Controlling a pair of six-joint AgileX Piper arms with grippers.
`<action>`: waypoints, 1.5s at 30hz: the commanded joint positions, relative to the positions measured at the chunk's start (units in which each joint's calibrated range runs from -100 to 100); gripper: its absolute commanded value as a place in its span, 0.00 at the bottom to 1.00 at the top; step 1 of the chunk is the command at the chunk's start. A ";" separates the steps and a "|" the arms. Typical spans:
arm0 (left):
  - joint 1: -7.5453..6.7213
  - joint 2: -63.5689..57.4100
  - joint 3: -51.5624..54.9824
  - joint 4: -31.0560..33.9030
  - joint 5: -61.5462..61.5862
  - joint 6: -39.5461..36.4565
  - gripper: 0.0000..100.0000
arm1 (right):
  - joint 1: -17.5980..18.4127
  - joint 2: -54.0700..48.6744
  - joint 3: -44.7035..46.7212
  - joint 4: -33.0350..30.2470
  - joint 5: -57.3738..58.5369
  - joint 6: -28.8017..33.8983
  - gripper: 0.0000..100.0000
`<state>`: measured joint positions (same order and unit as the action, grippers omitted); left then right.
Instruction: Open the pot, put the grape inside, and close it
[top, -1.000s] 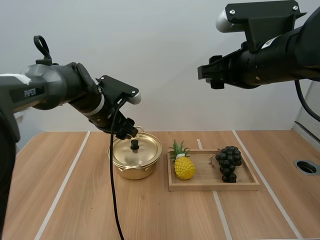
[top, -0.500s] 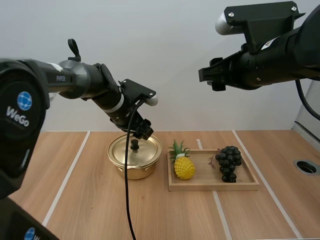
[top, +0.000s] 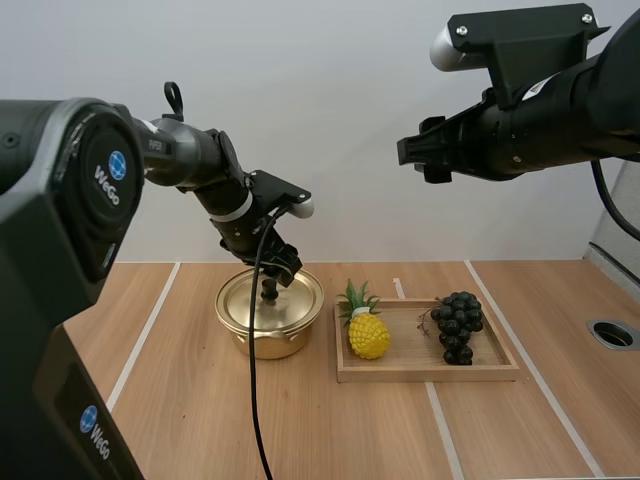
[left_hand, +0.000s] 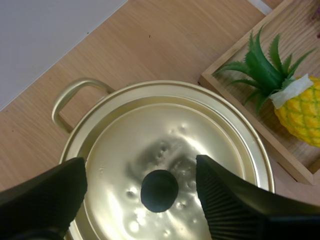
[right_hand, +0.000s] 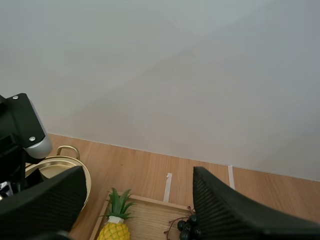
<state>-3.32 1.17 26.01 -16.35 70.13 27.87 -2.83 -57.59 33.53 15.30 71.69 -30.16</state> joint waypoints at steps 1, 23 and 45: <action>-0.25 0.93 -2.09 0.70 2.20 -0.85 1.00 | -0.29 -0.29 -0.51 -0.48 -0.50 -0.04 1.00; -3.75 8.41 -9.62 8.49 10.67 -7.03 1.00 | -0.29 -0.29 -0.51 -0.58 -0.50 -0.34 1.00; -4.04 8.54 -9.62 13.30 14.78 -9.48 1.00 | -0.29 -0.29 -0.51 -0.58 -0.32 -0.34 1.00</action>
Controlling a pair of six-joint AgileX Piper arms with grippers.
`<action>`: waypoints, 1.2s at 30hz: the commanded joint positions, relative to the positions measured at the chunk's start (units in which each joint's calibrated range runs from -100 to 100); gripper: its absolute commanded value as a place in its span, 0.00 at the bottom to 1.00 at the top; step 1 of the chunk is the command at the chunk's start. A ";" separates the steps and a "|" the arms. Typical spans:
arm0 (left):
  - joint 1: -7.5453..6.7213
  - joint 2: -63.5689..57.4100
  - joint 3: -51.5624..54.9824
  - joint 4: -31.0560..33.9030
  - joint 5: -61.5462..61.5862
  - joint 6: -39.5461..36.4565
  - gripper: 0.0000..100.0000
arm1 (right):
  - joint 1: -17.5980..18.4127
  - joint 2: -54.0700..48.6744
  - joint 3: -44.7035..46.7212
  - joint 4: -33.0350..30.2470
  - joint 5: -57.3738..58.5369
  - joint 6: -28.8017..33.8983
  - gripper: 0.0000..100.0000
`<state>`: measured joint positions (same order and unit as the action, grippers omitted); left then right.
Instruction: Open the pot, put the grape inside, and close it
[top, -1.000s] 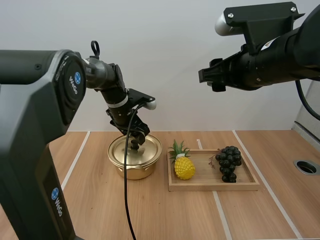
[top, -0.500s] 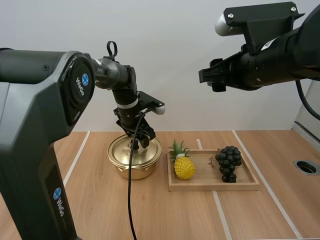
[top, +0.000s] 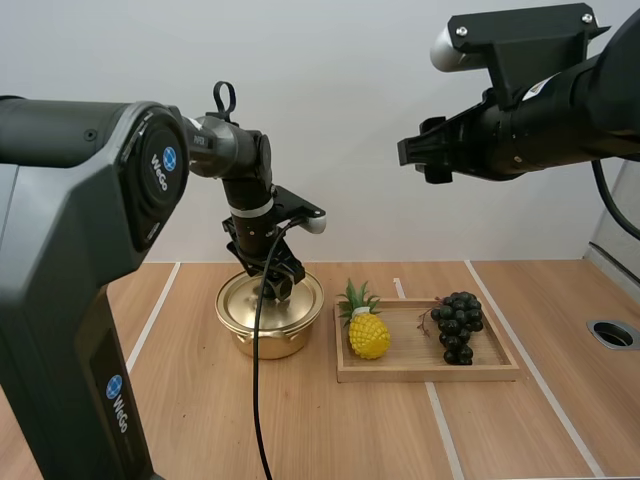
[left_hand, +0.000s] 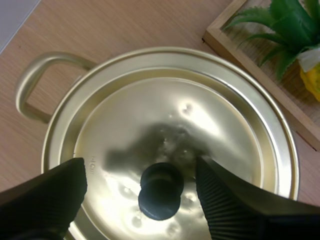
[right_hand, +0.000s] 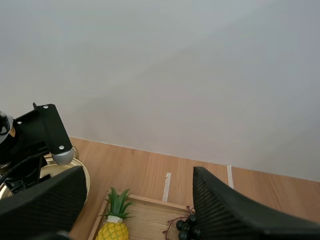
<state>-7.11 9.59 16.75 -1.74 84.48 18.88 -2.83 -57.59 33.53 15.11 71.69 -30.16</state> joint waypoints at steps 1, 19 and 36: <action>-0.25 0.12 -0.36 -1.31 0.43 -0.49 1.00 | -0.29 -0.29 -0.51 -0.39 -0.32 -0.34 1.00; -0.25 2.52 -0.36 -2.32 6.46 -0.74 0.84 | -0.29 -0.29 -0.51 -0.39 -0.32 -0.34 1.00; -0.25 -0.36 -3.93 0.55 9.40 -5.42 0.00 | -0.29 -0.29 -0.51 -0.28 -0.32 -0.23 1.00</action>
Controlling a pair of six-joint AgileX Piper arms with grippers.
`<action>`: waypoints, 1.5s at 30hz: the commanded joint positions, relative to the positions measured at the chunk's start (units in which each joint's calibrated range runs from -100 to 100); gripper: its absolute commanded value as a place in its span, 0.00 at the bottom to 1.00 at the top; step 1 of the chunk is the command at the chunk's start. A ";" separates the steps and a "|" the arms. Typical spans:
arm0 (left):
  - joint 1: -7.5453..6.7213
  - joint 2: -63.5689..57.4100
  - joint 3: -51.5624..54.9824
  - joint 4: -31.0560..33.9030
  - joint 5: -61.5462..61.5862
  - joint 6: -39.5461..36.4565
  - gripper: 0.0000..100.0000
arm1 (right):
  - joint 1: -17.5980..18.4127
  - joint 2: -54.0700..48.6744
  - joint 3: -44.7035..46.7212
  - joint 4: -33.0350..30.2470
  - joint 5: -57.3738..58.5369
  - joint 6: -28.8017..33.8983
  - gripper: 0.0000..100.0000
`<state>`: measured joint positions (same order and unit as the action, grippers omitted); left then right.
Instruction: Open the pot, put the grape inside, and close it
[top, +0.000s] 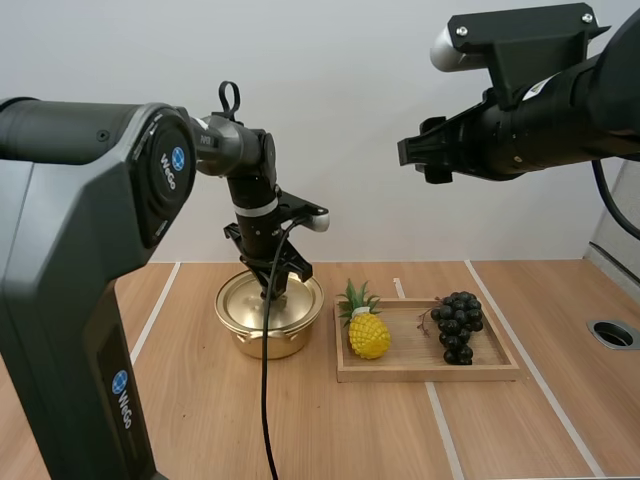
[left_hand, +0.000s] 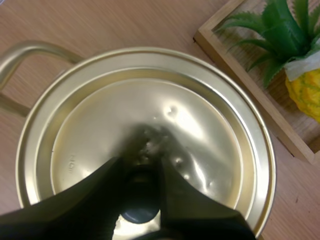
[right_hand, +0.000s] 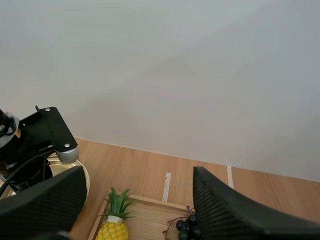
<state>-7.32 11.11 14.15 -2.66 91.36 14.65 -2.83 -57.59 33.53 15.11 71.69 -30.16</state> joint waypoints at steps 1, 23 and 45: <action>-0.03 -3.20 -2.01 1.47 2.66 -1.41 0.00 | -0.29 -0.29 -0.51 -0.16 -0.32 -0.12 1.00; -0.03 -42.12 -19.89 1.69 2.46 -4.07 0.00 | -0.29 -1.18 -0.51 -0.56 4.28 0.03 1.00; -0.03 -56.78 -43.53 6.21 -5.37 -7.52 0.00 | -6.49 20.01 -0.51 -5.18 13.48 4.11 1.00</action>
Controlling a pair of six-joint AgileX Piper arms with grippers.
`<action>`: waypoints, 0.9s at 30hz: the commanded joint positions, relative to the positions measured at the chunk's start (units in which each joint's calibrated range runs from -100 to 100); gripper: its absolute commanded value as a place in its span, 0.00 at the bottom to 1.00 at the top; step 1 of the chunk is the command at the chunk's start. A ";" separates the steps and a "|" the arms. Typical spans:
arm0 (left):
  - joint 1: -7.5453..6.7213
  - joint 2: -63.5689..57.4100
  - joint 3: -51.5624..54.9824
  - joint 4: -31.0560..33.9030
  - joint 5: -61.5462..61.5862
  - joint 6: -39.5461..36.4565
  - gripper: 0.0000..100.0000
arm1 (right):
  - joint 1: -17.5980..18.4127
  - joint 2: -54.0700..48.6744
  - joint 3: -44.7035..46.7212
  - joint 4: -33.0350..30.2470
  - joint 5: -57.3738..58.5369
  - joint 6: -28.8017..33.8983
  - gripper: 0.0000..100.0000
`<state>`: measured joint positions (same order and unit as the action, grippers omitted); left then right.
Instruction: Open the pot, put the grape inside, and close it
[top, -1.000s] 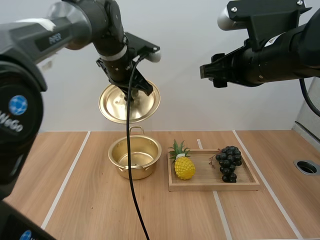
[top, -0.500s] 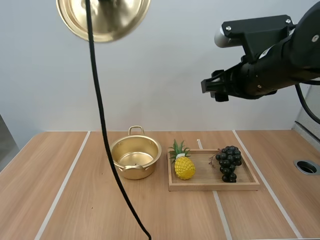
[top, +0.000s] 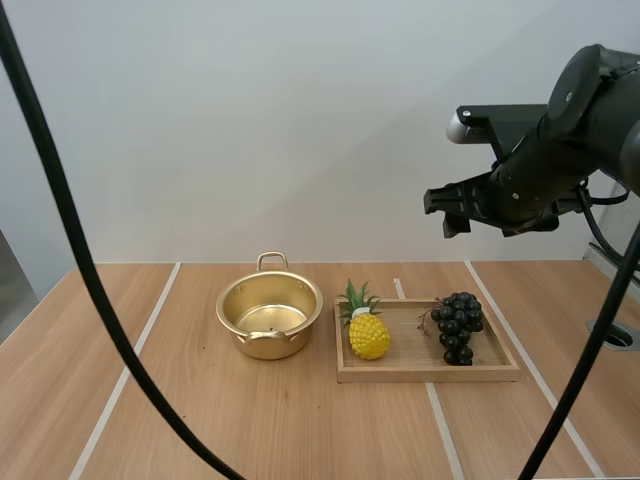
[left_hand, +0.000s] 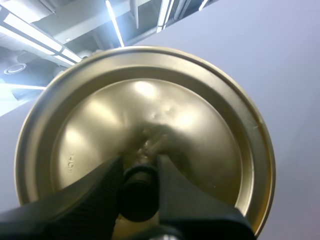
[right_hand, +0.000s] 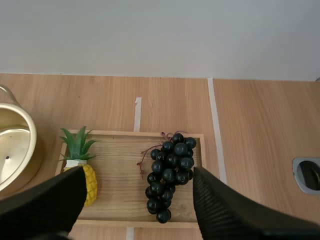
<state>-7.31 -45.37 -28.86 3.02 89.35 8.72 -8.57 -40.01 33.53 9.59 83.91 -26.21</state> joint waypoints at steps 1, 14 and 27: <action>-0.05 -0.31 -0.51 0.53 -3.52 -1.70 0.00 | -1.10 3.53 -0.51 0.34 1.64 0.16 1.00; -0.05 -0.31 -0.51 0.53 -6.02 -2.44 0.00 | -3.28 16.47 -0.51 3.38 2.61 0.16 1.00; -0.05 -0.31 -0.51 0.53 -6.02 -2.44 0.00 | -3.28 26.92 -0.51 0.05 -3.42 -0.06 1.00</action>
<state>-7.31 -45.37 -28.89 3.16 85.44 7.04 -11.57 -13.62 33.38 11.31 82.46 -25.90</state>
